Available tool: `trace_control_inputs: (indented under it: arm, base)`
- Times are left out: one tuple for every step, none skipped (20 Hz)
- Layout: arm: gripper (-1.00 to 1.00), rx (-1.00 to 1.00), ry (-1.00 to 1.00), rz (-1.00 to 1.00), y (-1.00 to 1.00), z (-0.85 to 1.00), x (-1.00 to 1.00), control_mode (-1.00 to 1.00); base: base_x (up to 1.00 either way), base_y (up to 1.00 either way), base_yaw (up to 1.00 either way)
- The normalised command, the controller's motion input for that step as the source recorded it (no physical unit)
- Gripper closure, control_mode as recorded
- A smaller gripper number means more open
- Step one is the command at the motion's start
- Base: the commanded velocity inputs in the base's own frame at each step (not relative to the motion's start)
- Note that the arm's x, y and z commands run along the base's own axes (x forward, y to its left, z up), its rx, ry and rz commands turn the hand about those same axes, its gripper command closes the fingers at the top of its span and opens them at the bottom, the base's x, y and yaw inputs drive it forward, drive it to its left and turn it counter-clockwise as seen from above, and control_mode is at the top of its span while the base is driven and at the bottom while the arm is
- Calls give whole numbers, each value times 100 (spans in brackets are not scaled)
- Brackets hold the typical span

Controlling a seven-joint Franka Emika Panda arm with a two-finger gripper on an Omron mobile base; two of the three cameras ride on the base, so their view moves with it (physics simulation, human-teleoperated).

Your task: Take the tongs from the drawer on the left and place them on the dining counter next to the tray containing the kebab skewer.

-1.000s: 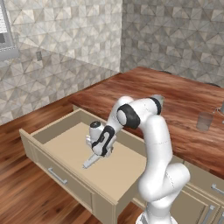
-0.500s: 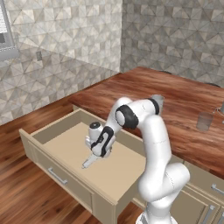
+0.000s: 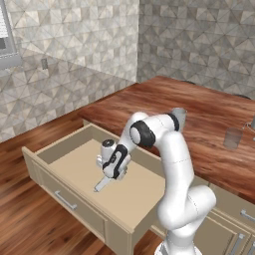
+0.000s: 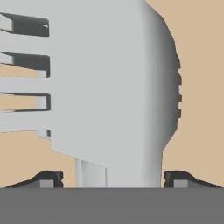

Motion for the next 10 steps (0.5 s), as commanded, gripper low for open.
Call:
trace_control_inputs:
  arm:
    - [100, 0, 1, 0, 0, 0, 0, -100]
    - [100, 0, 0, 0, 0, 0, 0, -100]
    - [100, 0, 0, 0, 0, 0, 0, -100]
    - [100, 0, 0, 0, 0, 0, 0, -100]
    - [100, 0, 0, 0, 0, 0, 0, -100]
    - [100, 0, -2, 0, 0, 0, -21, -100]
    - [100, 3, -9, 3, 0, 11, -26, -100]
    - [100, 4, -10, 2, 0, 20, -31, -100]
    - [100, 9, -9, 8, 0, 57, -56, -100]
    - [100, 8, -9, 13, 0, 72, -64, -100]
  base:
    - [0, 0, 0]
    - [0, 0, 0]
    - [0, 0, 0]
    - [0, 0, 0]
    - [0, 0, 0]
    - [0, 0, 0]
    - [0, 0, 0]
    - [0, 0, 0]
    - [0, 0, 0]
    - [0, 0, 0]
